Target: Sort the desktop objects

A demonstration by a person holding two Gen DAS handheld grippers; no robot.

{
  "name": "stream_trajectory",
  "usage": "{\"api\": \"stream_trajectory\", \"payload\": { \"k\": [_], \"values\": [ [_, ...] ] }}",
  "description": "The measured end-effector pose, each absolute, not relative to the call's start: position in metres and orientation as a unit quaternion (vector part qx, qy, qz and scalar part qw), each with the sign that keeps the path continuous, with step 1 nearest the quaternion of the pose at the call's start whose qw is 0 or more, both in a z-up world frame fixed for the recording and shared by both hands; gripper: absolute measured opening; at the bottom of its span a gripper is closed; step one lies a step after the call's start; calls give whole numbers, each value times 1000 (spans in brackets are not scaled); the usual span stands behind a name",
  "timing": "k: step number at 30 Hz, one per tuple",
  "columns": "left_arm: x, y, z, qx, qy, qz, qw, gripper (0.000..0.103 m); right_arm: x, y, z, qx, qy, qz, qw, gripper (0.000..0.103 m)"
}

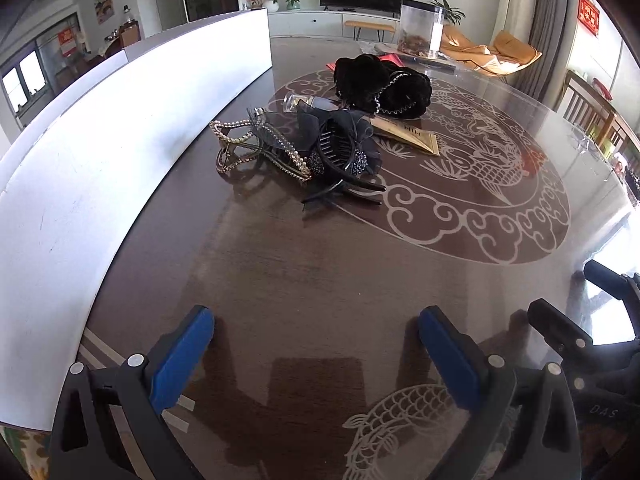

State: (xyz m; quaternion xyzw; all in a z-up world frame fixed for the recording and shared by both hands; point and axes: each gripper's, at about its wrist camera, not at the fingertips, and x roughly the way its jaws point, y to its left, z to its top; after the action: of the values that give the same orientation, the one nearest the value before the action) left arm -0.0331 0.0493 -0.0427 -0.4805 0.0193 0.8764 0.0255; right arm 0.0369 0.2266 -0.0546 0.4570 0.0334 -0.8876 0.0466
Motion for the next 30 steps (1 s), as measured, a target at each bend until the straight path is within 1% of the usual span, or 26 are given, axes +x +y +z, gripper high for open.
{"api": "stream_trajectory", "payload": {
  "k": [26,30],
  "values": [
    [-32,47,-42,-483,17,875,26,103,37,226,-54,457,33,-888,47,103],
    [-35,45,-43,-469,16,883,26,103,37,226,-54,457,33,-888,47,103]
  ]
}}
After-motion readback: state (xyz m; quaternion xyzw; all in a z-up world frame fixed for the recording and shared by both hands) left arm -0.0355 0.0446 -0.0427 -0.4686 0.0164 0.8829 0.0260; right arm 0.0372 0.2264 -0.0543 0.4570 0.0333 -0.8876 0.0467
